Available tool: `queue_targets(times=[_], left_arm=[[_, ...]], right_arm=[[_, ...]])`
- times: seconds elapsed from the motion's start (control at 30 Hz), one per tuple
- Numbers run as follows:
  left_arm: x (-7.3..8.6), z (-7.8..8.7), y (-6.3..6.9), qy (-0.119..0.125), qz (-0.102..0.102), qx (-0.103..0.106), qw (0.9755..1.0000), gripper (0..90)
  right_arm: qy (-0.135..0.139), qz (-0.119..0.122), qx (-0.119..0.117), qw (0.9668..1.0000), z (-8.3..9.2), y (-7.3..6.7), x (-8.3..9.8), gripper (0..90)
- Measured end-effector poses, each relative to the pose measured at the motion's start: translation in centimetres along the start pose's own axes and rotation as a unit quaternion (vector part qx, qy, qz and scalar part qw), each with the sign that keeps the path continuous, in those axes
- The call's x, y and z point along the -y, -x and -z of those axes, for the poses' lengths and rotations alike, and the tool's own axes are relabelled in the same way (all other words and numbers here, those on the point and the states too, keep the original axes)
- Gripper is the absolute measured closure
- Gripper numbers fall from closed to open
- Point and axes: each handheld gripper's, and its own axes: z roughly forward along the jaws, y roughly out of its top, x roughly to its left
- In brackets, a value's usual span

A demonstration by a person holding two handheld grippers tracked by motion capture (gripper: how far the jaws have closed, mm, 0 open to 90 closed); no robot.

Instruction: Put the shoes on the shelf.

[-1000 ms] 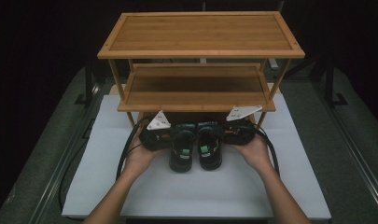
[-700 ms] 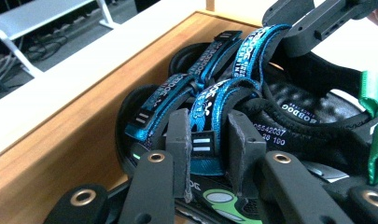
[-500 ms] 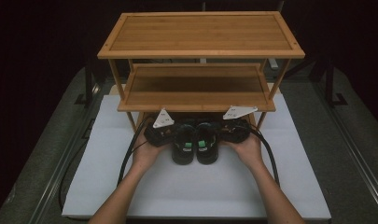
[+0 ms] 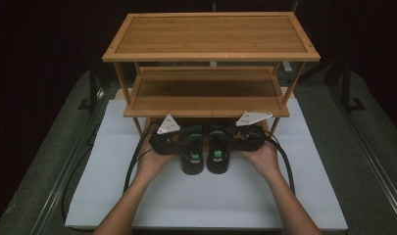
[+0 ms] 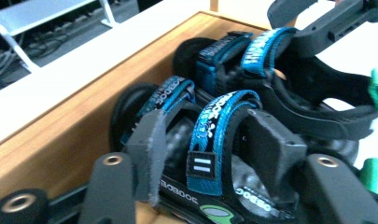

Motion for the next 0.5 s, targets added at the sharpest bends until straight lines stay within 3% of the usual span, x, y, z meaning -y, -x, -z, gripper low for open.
queue_targets(times=[0.23, 0.5], left_arm=[[0.4, 2.1, 0.7, 0.015, 0.015, 0.007, 0.9997, 34.3], [2.5, 3.9, 1.4, -0.002, 0.031, 0.011, 0.9995, 27.5]], right_arm=[[0.015, -0.015, -0.004, 0.9998, 2.2, -0.5, 0.3, 43.5], [-0.002, -0.021, 0.006, 0.9998, 4.1, -1.3, 2.4, 35.2]])
